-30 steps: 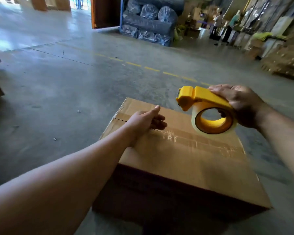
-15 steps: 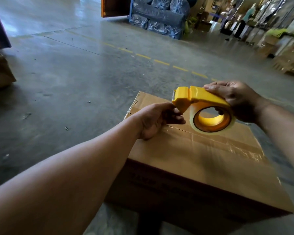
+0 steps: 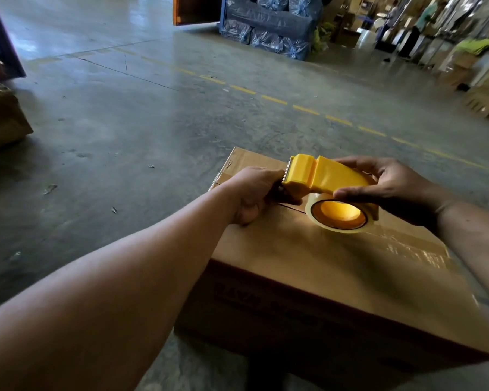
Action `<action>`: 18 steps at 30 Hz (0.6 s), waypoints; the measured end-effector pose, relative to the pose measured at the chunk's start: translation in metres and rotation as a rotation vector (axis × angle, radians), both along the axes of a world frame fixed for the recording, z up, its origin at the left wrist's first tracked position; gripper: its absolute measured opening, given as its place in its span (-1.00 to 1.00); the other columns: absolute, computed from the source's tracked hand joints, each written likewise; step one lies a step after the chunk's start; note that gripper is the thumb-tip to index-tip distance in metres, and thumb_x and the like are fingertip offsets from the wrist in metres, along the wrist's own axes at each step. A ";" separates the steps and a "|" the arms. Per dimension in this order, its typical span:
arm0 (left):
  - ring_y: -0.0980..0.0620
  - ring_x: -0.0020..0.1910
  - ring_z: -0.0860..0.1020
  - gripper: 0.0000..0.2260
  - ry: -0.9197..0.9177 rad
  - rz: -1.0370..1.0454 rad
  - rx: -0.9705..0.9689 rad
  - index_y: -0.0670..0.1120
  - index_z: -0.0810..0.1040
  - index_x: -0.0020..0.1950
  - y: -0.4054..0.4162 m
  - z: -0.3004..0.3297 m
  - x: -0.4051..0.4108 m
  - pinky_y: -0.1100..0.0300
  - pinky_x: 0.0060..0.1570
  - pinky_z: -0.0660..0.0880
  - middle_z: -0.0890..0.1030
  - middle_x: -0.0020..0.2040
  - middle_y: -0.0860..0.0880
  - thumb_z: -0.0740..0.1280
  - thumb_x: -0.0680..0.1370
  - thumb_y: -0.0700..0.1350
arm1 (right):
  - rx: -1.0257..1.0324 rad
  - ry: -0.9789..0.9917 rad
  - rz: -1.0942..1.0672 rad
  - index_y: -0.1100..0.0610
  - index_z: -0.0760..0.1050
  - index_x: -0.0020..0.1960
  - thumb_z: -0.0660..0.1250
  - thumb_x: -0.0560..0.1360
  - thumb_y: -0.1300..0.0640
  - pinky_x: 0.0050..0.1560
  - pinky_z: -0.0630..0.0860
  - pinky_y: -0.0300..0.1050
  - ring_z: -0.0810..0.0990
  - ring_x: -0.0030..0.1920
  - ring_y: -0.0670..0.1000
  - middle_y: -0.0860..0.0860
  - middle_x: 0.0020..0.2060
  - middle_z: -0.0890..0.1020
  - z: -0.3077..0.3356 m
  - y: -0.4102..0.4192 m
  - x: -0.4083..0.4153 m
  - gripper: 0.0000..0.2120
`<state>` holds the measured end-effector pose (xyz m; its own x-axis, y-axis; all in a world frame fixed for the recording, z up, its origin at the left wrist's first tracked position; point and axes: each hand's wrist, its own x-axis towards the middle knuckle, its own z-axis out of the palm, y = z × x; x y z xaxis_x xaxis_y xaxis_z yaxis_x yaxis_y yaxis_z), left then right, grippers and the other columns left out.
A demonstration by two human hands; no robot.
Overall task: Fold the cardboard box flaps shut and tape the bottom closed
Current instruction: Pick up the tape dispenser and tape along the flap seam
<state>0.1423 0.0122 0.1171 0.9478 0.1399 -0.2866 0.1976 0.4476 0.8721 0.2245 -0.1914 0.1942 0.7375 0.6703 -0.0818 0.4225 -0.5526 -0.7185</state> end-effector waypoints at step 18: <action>-0.09 -0.09 0.70 -0.78 0.124 -0.019 0.268 -0.25 0.61 0.05 0.001 0.014 0.002 0.11 0.09 0.56 0.63 -0.27 -0.11 0.26 0.66 -0.13 | 0.072 -0.254 0.137 -0.32 0.40 0.34 0.47 0.25 -0.23 0.33 0.32 -0.18 0.38 0.36 -0.18 -0.32 0.34 0.44 -0.026 -0.017 0.017 -0.33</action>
